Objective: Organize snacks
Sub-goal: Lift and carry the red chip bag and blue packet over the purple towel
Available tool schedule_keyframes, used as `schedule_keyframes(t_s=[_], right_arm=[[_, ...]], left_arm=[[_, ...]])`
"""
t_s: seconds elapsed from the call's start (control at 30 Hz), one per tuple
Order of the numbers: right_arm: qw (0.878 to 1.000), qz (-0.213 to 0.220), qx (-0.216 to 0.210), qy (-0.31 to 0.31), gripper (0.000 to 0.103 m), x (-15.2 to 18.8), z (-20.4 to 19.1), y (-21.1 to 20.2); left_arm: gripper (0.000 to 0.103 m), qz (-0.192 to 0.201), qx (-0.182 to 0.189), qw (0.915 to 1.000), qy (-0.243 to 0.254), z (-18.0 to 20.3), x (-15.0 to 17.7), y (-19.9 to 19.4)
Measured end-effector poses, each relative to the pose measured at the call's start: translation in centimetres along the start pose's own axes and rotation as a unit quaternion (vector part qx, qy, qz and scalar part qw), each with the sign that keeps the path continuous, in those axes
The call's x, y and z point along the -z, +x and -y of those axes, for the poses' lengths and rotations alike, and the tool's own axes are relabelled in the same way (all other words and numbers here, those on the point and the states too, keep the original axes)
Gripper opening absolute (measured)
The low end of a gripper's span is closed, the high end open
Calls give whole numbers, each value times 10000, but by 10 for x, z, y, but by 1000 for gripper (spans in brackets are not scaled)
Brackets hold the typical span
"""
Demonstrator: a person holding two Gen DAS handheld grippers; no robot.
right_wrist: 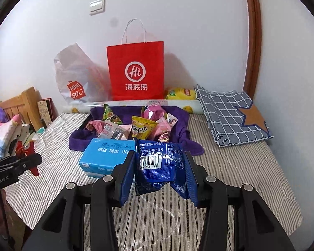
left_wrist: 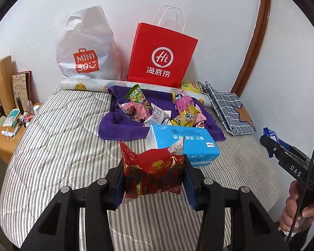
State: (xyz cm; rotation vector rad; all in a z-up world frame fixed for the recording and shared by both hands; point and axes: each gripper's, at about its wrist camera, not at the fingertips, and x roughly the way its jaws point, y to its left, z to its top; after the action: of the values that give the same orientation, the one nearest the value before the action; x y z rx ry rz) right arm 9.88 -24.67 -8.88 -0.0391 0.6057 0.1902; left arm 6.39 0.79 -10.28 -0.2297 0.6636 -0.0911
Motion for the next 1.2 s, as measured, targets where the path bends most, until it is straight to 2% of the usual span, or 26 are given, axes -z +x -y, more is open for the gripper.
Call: schedule_keyframes(t_s=[0.7, 1.2], right_arm=[[9999, 17, -148, -48, 45, -15, -6, 13], [9999, 13, -142, -11, 45, -28, -6, 35]], left_arm=[[44, 26, 33, 9999, 137, 5, -11, 12], [44, -57, 93, 9996, 257, 12, -33, 39]])
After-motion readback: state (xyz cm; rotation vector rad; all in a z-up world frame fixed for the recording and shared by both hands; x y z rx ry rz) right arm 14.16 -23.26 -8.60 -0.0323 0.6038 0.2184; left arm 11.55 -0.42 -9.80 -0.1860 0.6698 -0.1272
